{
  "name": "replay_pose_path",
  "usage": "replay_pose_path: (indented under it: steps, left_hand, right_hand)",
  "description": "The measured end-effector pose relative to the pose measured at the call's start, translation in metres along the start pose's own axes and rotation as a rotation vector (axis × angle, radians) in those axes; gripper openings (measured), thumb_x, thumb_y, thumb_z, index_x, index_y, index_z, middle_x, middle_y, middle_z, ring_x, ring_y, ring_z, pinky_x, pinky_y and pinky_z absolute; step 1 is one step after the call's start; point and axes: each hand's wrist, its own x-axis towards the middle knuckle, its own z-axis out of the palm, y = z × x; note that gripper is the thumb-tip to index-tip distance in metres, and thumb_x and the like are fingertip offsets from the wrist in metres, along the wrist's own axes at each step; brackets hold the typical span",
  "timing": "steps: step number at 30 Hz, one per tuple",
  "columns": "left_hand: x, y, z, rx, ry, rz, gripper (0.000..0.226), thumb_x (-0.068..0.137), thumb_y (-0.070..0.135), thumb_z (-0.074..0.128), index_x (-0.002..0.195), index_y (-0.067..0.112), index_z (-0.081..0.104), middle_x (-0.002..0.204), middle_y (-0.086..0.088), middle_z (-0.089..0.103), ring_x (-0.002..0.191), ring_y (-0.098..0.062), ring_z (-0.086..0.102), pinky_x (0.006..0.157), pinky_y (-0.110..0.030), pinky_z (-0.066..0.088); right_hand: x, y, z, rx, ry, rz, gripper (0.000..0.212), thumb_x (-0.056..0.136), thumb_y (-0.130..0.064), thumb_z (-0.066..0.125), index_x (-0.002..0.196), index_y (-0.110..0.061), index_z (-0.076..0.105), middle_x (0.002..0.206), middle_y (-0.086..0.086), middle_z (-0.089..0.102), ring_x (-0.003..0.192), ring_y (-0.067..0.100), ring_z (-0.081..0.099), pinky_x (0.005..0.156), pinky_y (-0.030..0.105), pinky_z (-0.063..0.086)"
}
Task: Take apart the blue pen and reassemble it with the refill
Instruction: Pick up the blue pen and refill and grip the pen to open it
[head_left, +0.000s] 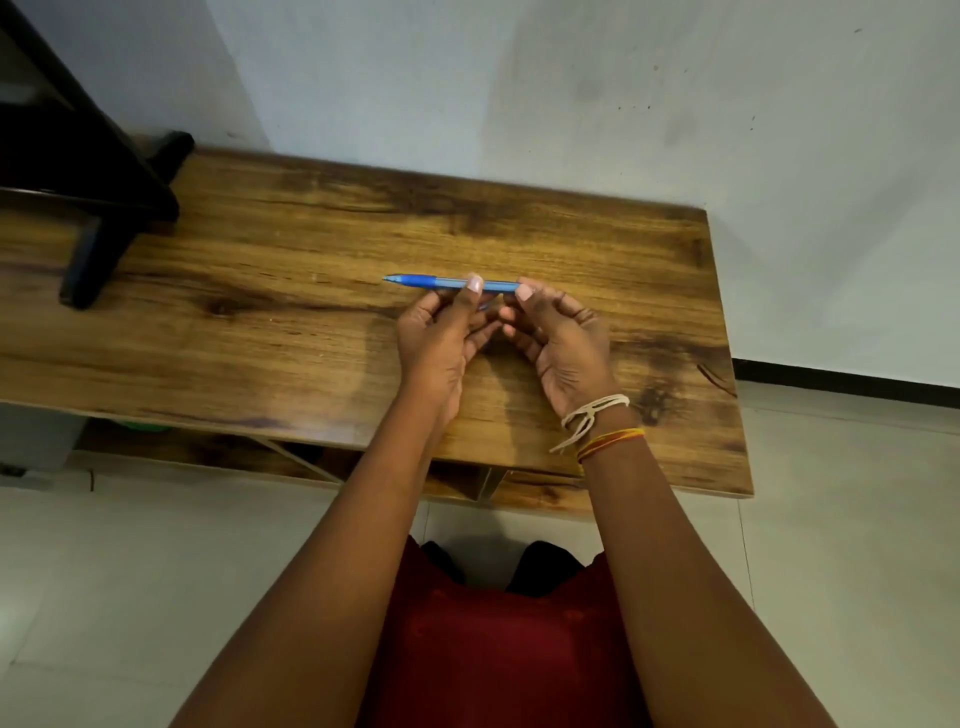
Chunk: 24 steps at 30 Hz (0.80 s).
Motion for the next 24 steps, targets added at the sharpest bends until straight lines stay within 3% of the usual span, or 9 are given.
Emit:
replay_pose_path:
  steps: [5, 10, 12, 14, 16, 19, 24]
  left_hand:
    - [0.002, 0.0, -0.002, -0.038, 0.022, -0.014, 0.008, 0.092, 0.012, 0.062, 0.099, 0.01, 0.064, 0.09, -0.01, 0.073, 0.082, -0.016, 0.073, 0.068, -0.025, 0.057]
    - [0.002, 0.001, -0.004, -0.071, -0.013, -0.039, 0.014, 0.092, 0.011, 0.061, 0.104, 0.005, 0.063, 0.092, -0.013, 0.074, 0.087, -0.022, 0.074, 0.072, -0.028, 0.058]
    - [0.002, 0.0, -0.004, -0.067, -0.032, -0.043, 0.015, 0.092, 0.011, 0.061, 0.105, 0.003, 0.063, 0.093, -0.015, 0.075, 0.091, -0.024, 0.073, 0.075, -0.029, 0.059]
    - [0.002, 0.0, -0.004, -0.072, -0.038, -0.046, 0.016, 0.092, 0.011, 0.061, 0.106, 0.003, 0.063, 0.091, -0.013, 0.076, 0.091, -0.024, 0.073, 0.075, -0.029, 0.059]
    - [0.003, 0.001, -0.005, -0.074, -0.034, -0.048, 0.018, 0.092, 0.011, 0.061, 0.109, 0.003, 0.063, 0.092, -0.012, 0.075, 0.092, -0.024, 0.073, 0.076, -0.028, 0.059]
    - [0.003, 0.0, -0.004, -0.069, -0.023, -0.05, 0.018, 0.092, 0.009, 0.061, 0.108, 0.004, 0.063, 0.092, -0.013, 0.075, 0.089, -0.022, 0.073, 0.075, -0.027, 0.059]
    - [0.002, 0.0, -0.002, -0.051, -0.003, -0.051, 0.021, 0.091, 0.009, 0.062, 0.111, 0.002, 0.062, 0.088, -0.009, 0.076, 0.089, -0.023, 0.073, 0.074, -0.027, 0.059]
  right_hand:
    - [0.0, 0.0, 0.0, -0.004, -0.026, -0.028, 0.008, 0.09, 0.0, 0.058, 0.09, -0.005, 0.064, 0.079, 0.011, 0.073, 0.071, 0.016, 0.073, 0.067, 0.025, 0.06]
    - [0.003, -0.006, -0.005, -0.055, 0.017, -0.038, 0.007, 0.095, -0.007, 0.054, 0.089, -0.007, 0.057, 0.076, 0.009, 0.073, 0.068, 0.018, 0.073, 0.065, 0.029, 0.06]
    - [0.007, -0.011, -0.015, -0.276, 0.183, -0.163, 0.006, 0.093, -0.01, 0.058, 0.088, -0.008, 0.06, 0.08, 0.01, 0.07, 0.063, 0.019, 0.07, 0.061, 0.032, 0.059]
    - [0.012, -0.016, -0.034, -0.685, 0.414, -0.35, 0.013, 0.09, -0.017, 0.063, 0.096, -0.007, 0.068, 0.092, 0.012, 0.071, 0.079, 0.024, 0.069, 0.073, 0.037, 0.057]
    - [0.013, -0.022, -0.053, -1.004, 0.541, -0.46, 0.021, 0.089, -0.024, 0.063, 0.104, -0.011, 0.071, 0.103, 0.009, 0.071, 0.095, 0.023, 0.066, 0.082, 0.031, 0.051]
    - [0.013, -0.026, -0.066, -1.143, 0.551, -0.494, 0.019, 0.086, -0.022, 0.064, 0.101, -0.013, 0.073, 0.099, 0.007, 0.074, 0.092, 0.021, 0.067, 0.077, 0.024, 0.047]
    - [0.013, -0.028, -0.067, -1.184, 0.591, -0.478, 0.016, 0.085, -0.023, 0.066, 0.097, -0.014, 0.073, 0.093, 0.005, 0.074, 0.086, 0.02, 0.068, 0.076, 0.027, 0.051]
